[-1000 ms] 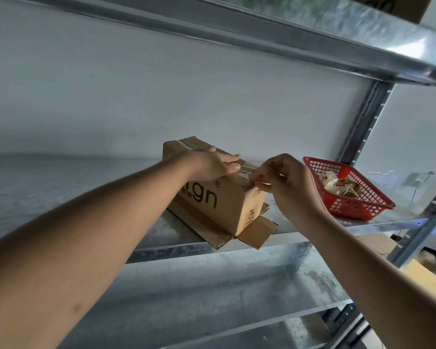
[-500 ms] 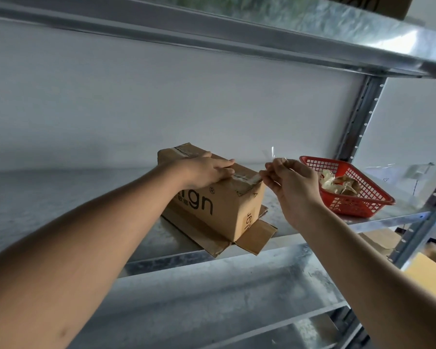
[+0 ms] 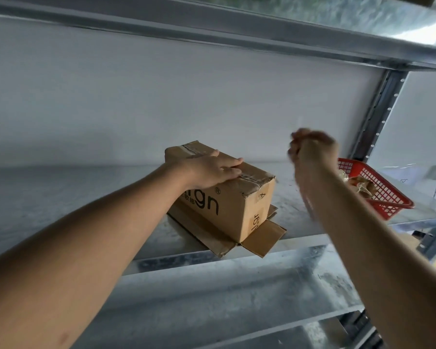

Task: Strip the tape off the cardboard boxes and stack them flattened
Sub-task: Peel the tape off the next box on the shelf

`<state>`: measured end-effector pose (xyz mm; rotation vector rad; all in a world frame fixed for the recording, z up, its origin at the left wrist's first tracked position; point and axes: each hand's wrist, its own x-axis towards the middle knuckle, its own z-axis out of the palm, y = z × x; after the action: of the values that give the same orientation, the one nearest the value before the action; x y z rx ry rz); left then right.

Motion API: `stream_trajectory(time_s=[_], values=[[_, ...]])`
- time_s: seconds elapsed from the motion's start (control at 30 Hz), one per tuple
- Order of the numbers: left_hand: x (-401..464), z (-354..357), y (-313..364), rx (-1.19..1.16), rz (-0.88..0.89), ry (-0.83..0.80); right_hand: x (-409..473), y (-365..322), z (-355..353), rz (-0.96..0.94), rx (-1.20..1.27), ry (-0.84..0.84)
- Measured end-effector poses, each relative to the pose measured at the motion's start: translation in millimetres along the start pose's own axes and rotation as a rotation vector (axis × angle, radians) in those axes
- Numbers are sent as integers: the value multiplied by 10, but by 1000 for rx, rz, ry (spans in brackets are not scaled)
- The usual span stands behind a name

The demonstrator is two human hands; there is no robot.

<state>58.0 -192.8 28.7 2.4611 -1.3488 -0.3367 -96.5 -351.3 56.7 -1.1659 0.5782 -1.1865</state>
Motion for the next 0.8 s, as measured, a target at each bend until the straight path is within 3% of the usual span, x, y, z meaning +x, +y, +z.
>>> stream_trajectory(time_s=[0.1, 0.23, 0.43, 0.8], values=[[33, 25, -7, -32, -9, -8, 335, -317, -123, -97, -126, 38], [99, 20, 6, -15, 2, -1, 272, -220, -305, -81, -412, -224], [156, 8, -27, 54, 41, 1, 195, -86, -464, 7, -226, -429], [551, 290, 559, 73, 195, 36, 638, -85, -1052, -491, -922, -226]])
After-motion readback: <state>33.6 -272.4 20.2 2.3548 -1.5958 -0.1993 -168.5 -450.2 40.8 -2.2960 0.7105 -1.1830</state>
